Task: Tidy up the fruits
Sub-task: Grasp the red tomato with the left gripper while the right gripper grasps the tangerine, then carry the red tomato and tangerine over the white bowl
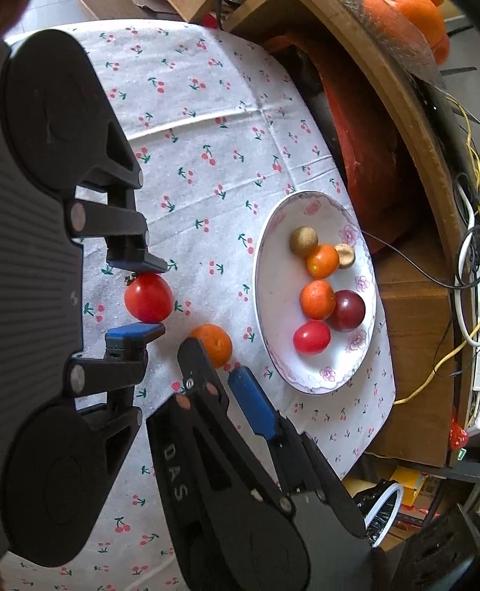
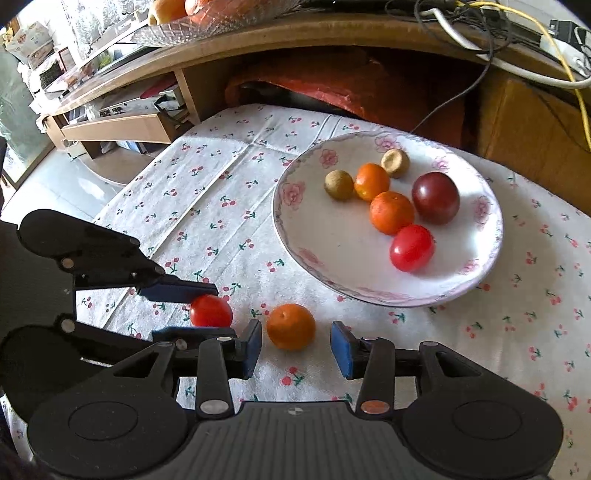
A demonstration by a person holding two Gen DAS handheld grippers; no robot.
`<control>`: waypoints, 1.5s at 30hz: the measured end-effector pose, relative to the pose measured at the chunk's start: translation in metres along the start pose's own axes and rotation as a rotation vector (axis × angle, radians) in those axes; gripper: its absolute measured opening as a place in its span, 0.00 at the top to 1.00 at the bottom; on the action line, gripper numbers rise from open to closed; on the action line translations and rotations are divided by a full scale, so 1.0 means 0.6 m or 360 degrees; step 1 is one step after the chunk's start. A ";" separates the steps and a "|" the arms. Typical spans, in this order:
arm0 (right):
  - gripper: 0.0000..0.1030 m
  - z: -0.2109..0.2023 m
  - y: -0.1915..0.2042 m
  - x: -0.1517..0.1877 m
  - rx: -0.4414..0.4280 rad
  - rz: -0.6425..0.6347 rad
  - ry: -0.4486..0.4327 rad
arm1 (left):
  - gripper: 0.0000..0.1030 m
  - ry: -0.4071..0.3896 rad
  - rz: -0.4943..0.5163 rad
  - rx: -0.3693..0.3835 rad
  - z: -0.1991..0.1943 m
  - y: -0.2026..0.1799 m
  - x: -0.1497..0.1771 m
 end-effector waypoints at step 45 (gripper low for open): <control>0.76 -0.033 -0.026 0.005 0.0149 0.0014 -0.0038 | 0.65 -0.0056 -0.0042 -0.0031 -0.005 -0.012 -0.047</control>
Point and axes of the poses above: each gripper's, at about its wrist camera, not at the fingertips, and z roughly the way its jaws point, y to its left, x to its underside, the point moved 7 cm from there along z, roughly the way its jaws point, and after that the axes turned 8 degrees about -z, right-handed, at the moved point
